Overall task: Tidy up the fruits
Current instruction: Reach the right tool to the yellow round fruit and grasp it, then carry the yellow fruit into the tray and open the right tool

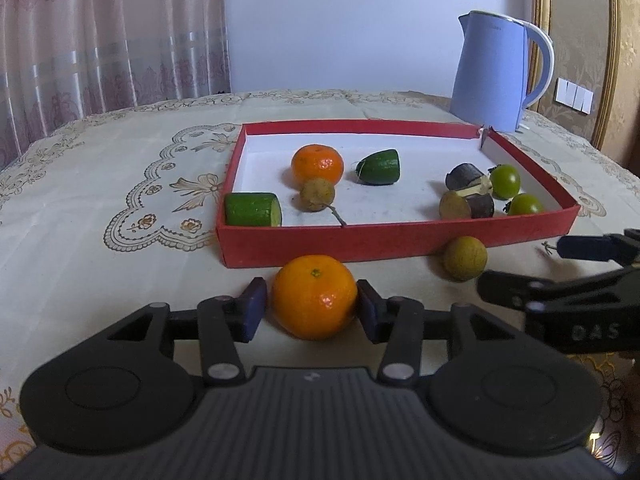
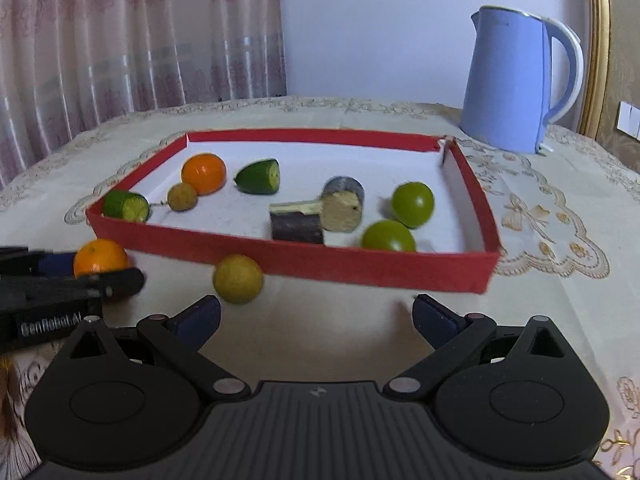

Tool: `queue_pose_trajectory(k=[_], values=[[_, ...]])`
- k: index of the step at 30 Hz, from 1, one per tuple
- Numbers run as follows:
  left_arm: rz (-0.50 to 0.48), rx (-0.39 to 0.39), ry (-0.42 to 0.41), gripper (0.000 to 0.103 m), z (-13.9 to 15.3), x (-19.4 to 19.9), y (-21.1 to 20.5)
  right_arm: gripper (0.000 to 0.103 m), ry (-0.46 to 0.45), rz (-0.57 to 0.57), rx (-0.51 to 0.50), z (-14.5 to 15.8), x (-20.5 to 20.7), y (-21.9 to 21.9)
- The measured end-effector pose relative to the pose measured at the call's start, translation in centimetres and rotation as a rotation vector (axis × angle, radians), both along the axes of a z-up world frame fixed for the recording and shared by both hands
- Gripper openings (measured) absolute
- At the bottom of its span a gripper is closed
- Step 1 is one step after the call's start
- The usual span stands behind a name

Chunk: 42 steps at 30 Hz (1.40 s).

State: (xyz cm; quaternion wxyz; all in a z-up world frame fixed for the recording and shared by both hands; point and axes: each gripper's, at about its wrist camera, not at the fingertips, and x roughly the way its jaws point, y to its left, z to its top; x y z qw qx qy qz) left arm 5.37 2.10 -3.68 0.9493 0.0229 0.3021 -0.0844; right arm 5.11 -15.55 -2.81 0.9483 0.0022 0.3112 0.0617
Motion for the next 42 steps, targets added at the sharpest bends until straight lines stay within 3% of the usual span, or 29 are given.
queue_pose_trajectory(k=[2,5,10,13,17,19,24,32,42], values=[[-0.001,-0.001,0.0,0.045,0.0,0.0,0.0,0.1,-0.001,0.001,0.004,0.1,0.4,0.5],[-0.006,-0.01,0.001,0.046,0.0,0.0,0.1,0.09,-0.003,0.0,0.001,0.1,0.9,0.9],[-0.013,-0.038,0.004,0.049,0.0,0.0,0.4,0.059,0.011,0.043,0.01,0.1,1.2,2.1],[-0.013,-0.055,0.004,0.05,0.1,0.0,0.7,0.059,-0.001,0.042,-0.042,-0.1,1.1,3.0],[-0.015,-0.053,0.004,0.051,0.1,0.0,0.6,0.057,-0.001,0.044,-0.039,-0.1,1.1,2.9],[-0.015,-0.054,0.004,0.051,0.1,0.0,0.6,0.044,-0.007,0.04,-0.044,-0.1,1.0,2.9],[-0.02,-0.047,0.006,0.054,0.0,0.0,0.5,0.027,-0.013,0.051,-0.039,0.0,0.7,2.5],[-0.029,-0.042,0.008,0.057,0.0,0.1,0.4,0.027,-0.031,0.041,-0.036,0.2,-0.3,1.4],[-0.03,-0.02,0.008,0.058,0.0,0.1,0.0,0.027,-0.131,-0.041,-0.074,2.8,-2.2,-2.5]])
